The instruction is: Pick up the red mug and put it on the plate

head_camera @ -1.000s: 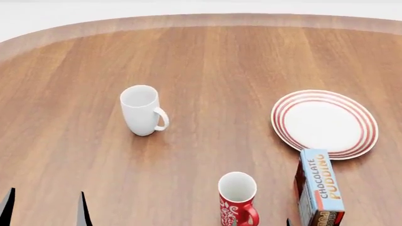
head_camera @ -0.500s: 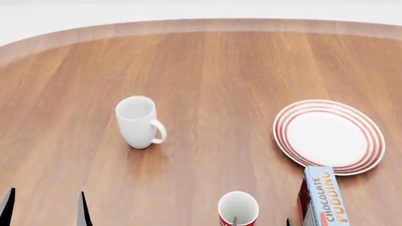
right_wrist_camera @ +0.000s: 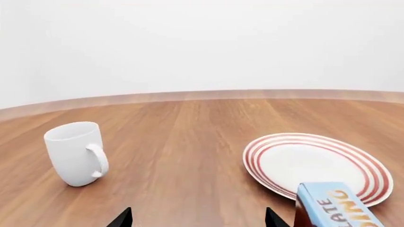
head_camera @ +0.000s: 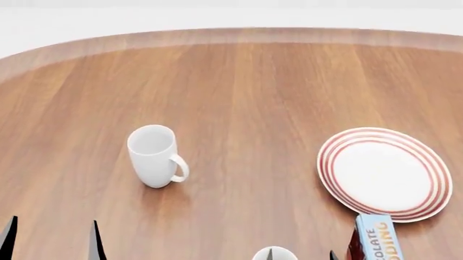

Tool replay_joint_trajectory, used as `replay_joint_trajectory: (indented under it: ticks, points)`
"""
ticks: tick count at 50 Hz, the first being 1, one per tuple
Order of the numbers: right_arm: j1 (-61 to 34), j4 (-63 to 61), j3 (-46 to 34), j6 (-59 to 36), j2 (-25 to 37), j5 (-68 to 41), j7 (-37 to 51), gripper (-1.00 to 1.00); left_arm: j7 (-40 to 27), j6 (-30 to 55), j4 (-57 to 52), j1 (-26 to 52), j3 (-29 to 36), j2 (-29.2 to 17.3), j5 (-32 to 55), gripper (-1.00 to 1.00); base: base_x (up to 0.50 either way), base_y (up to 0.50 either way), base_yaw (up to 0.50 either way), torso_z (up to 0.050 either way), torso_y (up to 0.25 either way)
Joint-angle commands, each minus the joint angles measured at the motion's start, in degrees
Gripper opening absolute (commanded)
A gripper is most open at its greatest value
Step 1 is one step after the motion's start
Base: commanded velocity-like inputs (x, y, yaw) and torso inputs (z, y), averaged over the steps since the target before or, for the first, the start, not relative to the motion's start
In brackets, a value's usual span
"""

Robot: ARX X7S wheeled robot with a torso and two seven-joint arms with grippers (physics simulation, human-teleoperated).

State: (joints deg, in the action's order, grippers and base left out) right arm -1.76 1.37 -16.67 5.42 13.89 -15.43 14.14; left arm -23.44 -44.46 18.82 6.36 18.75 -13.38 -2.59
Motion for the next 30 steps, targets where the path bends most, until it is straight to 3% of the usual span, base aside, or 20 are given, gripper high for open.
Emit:
replay_joint_trajectory:
  ticks: [1, 30]
  points:
    - [0.0, 0.2, -0.2, 0.3, 0.2, -0.2, 0.2, 1.0, -0.3, 0.0, 0.0, 0.1, 0.3, -0.2, 0.0, 1.0, 0.16, 0.0, 0.0, 0.0, 0.0]
    - [-0.1, -0.2, -0.9, 0.1, 0.7, -0.5, 1.0, 1.0, -0.8, 0.0, 0.0, 0.2, 0.9, -0.5, 0.2, 1.0, 0.16, 0.0, 0.0, 0.0, 0.0]
